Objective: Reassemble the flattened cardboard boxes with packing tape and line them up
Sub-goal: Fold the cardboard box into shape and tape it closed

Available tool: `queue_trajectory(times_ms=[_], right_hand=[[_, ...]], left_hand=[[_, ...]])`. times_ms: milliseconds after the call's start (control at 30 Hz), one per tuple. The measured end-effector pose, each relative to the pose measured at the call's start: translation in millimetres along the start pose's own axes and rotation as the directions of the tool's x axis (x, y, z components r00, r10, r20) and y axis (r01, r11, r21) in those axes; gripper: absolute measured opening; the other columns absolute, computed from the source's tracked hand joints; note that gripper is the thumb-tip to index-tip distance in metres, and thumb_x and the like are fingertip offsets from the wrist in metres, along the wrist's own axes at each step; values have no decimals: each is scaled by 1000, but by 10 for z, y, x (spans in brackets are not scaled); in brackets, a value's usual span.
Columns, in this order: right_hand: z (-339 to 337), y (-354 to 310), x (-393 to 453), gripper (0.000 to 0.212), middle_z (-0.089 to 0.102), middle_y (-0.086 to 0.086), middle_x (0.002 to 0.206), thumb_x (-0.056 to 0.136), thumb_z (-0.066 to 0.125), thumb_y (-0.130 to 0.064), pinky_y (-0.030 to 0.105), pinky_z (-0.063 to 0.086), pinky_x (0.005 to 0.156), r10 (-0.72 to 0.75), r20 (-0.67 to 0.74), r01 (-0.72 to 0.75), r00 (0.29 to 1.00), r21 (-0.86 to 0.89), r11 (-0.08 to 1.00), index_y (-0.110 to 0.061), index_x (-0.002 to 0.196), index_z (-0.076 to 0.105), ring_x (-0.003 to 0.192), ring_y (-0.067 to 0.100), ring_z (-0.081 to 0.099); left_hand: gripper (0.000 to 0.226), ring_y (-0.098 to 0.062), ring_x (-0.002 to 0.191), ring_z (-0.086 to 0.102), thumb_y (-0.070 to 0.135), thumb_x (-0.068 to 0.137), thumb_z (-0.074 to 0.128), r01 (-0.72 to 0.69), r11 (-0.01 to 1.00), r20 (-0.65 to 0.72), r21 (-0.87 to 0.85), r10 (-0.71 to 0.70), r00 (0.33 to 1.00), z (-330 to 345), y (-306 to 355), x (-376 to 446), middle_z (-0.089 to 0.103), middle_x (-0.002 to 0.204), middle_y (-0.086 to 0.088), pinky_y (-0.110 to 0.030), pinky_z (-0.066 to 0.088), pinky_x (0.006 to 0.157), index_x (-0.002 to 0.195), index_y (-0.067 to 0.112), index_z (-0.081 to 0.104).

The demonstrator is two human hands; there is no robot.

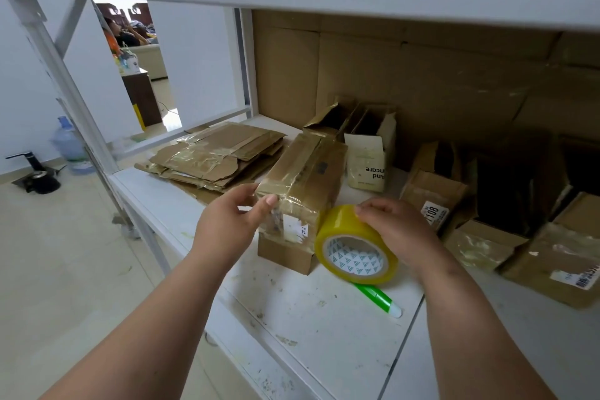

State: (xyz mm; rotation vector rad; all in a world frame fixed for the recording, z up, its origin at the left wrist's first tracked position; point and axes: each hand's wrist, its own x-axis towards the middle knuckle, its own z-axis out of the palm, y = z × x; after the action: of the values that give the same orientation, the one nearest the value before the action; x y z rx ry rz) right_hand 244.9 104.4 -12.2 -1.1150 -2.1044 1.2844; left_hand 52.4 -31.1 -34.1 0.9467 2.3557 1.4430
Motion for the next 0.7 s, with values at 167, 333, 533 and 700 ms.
queue_trajectory(times_ms=[167,333,533,700], right_hand=[[-38,-116,10,21,61,-14,94,97,49,-23,24,45,68,3,33,4,999,-217,976,-37,101,65,86,4,57],[235,-307,-76,42,62,-4,84,95,34,-55,39,48,88,-13,-5,8,1000,-561,828,-25,87,62,85,19,60],[427,-393,-89,58,63,-2,102,90,33,-74,44,39,101,-108,-76,10,991,-770,638,-25,101,63,101,21,56],[521,-418,-64,57,63,-1,108,94,32,-69,44,30,108,-130,-62,22,990,-828,560,-22,104,62,107,22,55]], left_hand=[[20,-17,97,66,42,93,62,-8,986,27,-166,13,1000,48,-94,26,73,96,7,-48,54,89,79,52,72],[14,-12,89,63,38,93,63,-31,976,5,-215,33,999,107,-93,56,71,96,9,-42,53,88,85,45,71],[34,-10,80,51,40,101,47,-163,975,-47,149,171,984,163,-130,64,62,89,7,-16,37,65,108,22,75],[63,-22,108,57,53,98,21,-211,922,14,326,218,976,205,-195,45,60,126,-4,-32,43,74,135,18,57]])
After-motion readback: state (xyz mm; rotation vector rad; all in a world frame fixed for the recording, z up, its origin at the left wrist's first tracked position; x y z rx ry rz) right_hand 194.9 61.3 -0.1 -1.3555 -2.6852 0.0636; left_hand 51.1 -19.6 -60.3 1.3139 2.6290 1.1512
